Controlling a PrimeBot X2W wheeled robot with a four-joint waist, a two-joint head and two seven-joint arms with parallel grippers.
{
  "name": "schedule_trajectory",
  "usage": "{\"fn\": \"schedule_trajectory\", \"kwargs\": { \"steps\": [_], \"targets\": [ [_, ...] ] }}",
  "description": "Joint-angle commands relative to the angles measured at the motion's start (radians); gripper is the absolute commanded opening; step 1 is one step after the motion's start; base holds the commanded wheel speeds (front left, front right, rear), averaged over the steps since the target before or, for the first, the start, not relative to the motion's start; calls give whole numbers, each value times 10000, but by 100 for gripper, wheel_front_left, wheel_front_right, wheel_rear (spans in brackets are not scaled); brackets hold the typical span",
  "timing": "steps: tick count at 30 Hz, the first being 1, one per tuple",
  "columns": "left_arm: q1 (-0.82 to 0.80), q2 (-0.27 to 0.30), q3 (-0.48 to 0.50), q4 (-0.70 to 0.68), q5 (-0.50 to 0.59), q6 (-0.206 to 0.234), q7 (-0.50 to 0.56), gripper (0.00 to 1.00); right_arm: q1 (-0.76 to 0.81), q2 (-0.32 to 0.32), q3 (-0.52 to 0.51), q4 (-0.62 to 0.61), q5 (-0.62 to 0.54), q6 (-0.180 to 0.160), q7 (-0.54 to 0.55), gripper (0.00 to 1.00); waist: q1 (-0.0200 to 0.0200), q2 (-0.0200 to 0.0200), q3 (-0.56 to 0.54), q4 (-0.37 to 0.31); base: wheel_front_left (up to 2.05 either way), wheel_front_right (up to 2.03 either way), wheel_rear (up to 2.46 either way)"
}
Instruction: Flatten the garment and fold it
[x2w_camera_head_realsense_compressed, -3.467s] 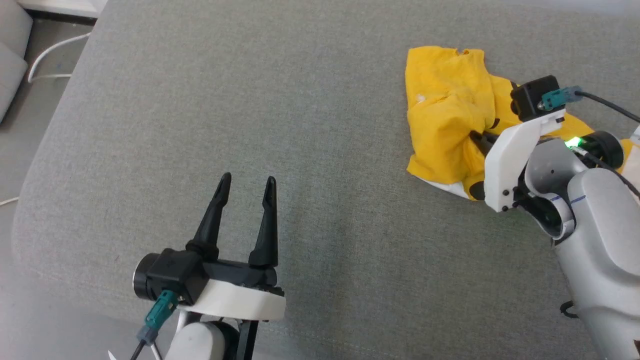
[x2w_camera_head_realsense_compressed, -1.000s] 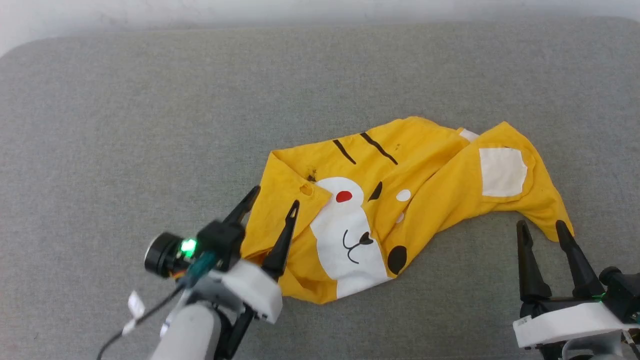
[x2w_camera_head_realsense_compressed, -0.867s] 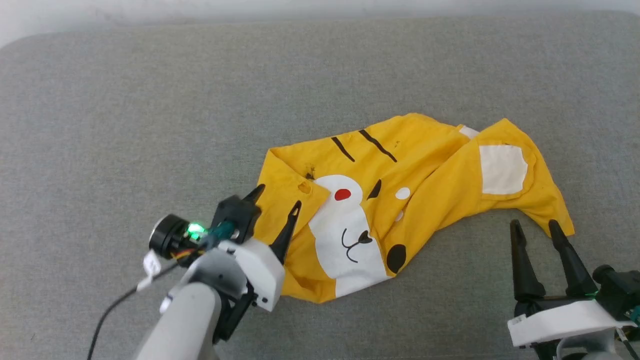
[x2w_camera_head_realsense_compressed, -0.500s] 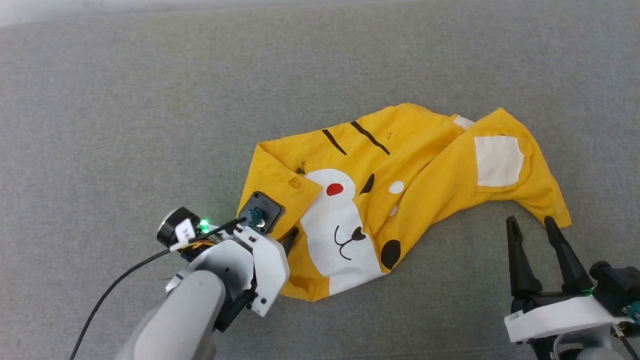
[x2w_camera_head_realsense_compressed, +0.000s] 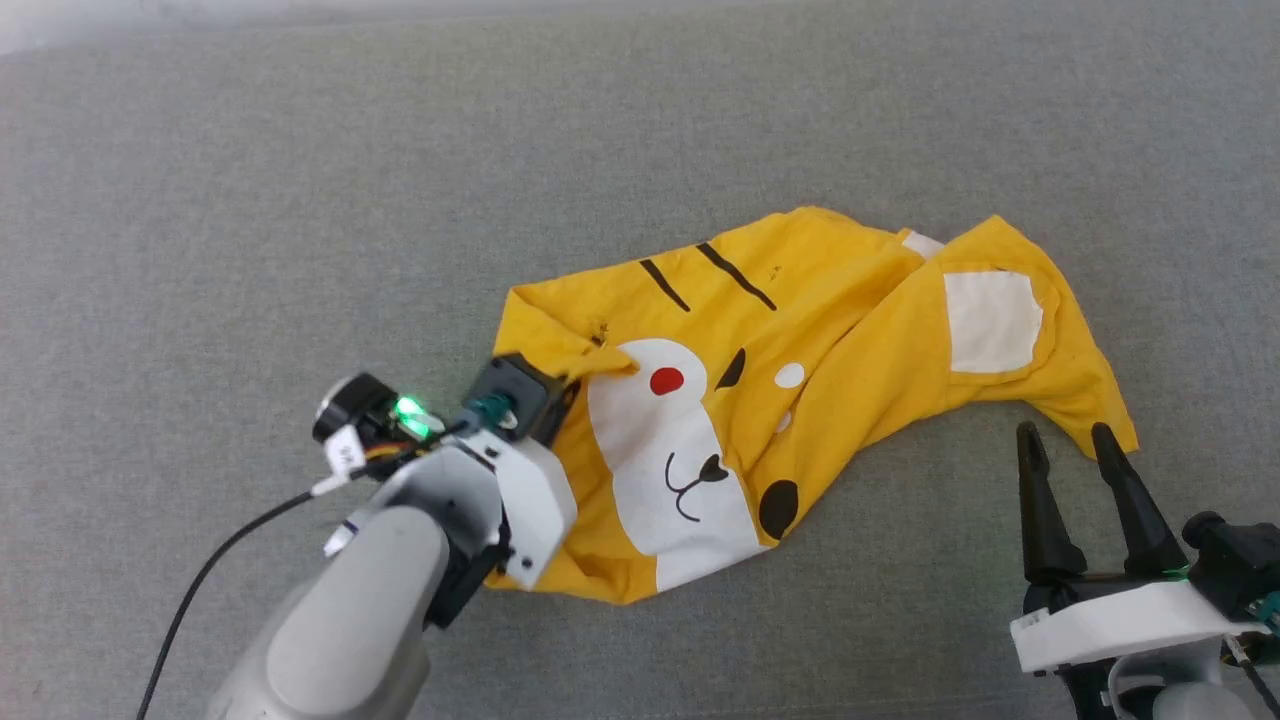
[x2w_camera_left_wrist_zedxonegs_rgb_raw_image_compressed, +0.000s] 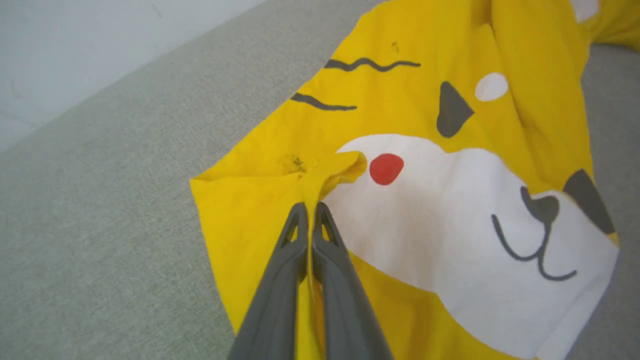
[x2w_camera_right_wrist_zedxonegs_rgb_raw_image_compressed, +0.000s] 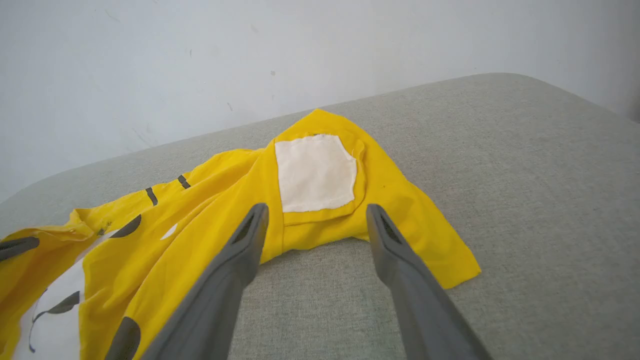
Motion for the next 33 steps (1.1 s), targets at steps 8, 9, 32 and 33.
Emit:
{"fn": "schedule_trajectory", "kwargs": {
  "steps": [8,9,32,33],
  "targets": [
    [-637,32,1591,-419,-345,1303,-2093,0,65,24,-17,-12,-22,-9,40,100,0,-1,-320,182,0,0,0],
    [-650,45,1904,-364,-500,1497,-2303,0,69,24,-4,-29,-25,-9,65,100,0,-1,-328,180,0,0,0],
    [-372,-391,4577,971,-1788,2954,-4939,100,30,24,63,-261,-186,-9,376,100,0,-1,-158,49,0,0,0],
    [-242,-416,4678,648,-1806,2921,-4950,100,35,24,48,-268,-180,-9,375,100,0,-1,-163,61,0,0,0]
  ]
}}
